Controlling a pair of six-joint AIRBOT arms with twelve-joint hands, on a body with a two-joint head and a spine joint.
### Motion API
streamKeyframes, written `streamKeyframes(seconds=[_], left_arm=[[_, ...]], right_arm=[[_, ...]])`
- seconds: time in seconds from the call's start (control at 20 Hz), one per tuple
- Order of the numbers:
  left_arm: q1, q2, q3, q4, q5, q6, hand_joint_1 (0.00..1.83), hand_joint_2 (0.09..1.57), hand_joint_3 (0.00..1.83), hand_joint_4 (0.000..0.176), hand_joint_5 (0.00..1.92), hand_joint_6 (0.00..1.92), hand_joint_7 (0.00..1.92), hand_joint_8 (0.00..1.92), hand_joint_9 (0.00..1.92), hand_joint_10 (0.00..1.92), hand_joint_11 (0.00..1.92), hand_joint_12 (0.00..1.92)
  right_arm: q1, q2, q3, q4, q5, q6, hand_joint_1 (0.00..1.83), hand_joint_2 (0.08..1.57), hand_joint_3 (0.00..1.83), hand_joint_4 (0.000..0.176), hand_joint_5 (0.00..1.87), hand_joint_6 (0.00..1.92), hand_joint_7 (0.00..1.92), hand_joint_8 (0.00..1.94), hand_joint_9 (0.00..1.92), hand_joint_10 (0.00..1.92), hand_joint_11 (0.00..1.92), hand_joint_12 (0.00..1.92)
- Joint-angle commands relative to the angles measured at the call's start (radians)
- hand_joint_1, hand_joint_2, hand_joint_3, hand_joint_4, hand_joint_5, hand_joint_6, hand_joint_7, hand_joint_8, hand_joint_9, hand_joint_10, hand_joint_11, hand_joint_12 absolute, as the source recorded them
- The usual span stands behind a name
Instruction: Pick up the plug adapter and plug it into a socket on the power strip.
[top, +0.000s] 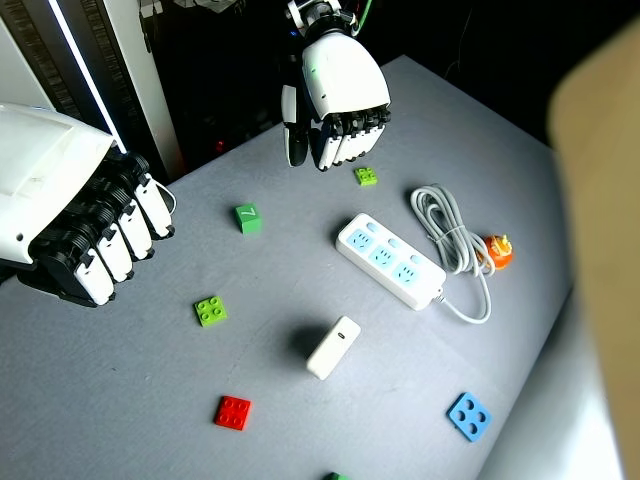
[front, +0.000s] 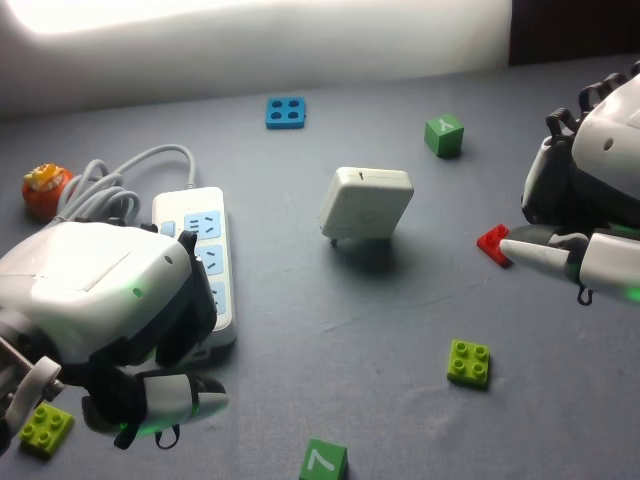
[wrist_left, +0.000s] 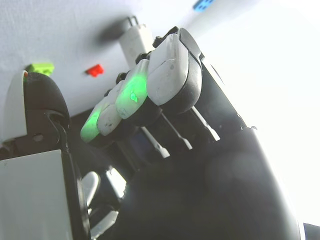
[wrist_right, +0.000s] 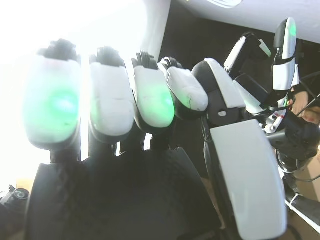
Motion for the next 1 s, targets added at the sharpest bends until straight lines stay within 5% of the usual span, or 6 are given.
streamKeyframes(seconds=[0.0, 0.2, 0.5, 0.7, 0.8, 0.95], left_arm=[[-0.012, 0.002, 0.004, 0.052, -0.064, 0.005, 0.00, 1.09, 0.14, 0.000, 0.00, 0.00, 0.00, 0.00, 0.00, 0.00, 0.00, 0.00], [-0.023, 0.003, 0.012, 0.048, -0.054, 0.020, 0.00, 1.14, 0.02, 0.000, 0.00, 0.00, 0.00, 0.00, 0.00, 0.00, 0.00, 0.00], [-0.135, 0.003, 0.025, -0.124, 0.089, 0.207, 0.00, 1.15, 0.02, 0.000, 0.00, 0.00, 0.01, 0.00, 0.01, 0.00, 0.01, 0.00], [-0.181, 0.002, 0.037, -0.268, 0.194, 0.362, 0.00, 1.15, 0.02, 0.000, 0.00, 0.00, 0.00, 0.00, 0.00, 0.00, 0.00, 0.00], [-0.177, 0.002, 0.039, -0.303, 0.196, 0.375, 0.00, 1.16, 0.02, 0.000, 0.00, 0.00, 0.00, 0.00, 0.00, 0.00, 0.00, 0.00], [-0.171, 0.003, 0.054, -0.316, 0.230, 0.374, 0.00, 1.15, 0.01, 0.000, 0.00, 0.00, 0.00, 0.00, 0.00, 0.00, 0.00, 0.00]], right_arm=[[0.016, 0.006, -0.003, -0.012, 0.099, -0.010, 0.08, 1.01, 0.11, 0.000, 0.00, 0.03, 0.00, 0.02, 0.01, 0.04, 0.00, 0.18], [0.017, 0.006, -0.003, 0.007, 0.099, -0.018, 0.05, 1.05, 0.00, 0.000, 0.04, 0.01, 0.03, 0.00, 0.04, 0.01, 0.00, 0.23], [0.065, -0.010, 0.008, 0.239, 0.091, -0.208, 0.03, 1.05, 0.00, 0.000, 0.03, 0.00, 0.01, 0.00, 0.02, 0.00, 0.00, 0.22], [0.117, -0.038, 0.095, 0.423, -0.026, -0.218, 0.09, 1.05, 0.00, 0.000, 0.06, 0.00, 0.04, 0.00, 0.05, 0.00, 0.00, 0.24], [0.132, -0.054, 0.138, 0.470, -0.063, -0.217, 0.15, 1.06, 0.00, 0.000, 0.05, 0.00, 0.04, 0.00, 0.05, 0.00, 0.00, 0.24], [0.167, -0.095, 0.217, 0.615, -0.144, -0.289, 0.50, 1.12, 0.00, 0.000, 0.01, 0.00, 0.03, 0.00, 0.05, 0.00, 0.00, 0.24]])
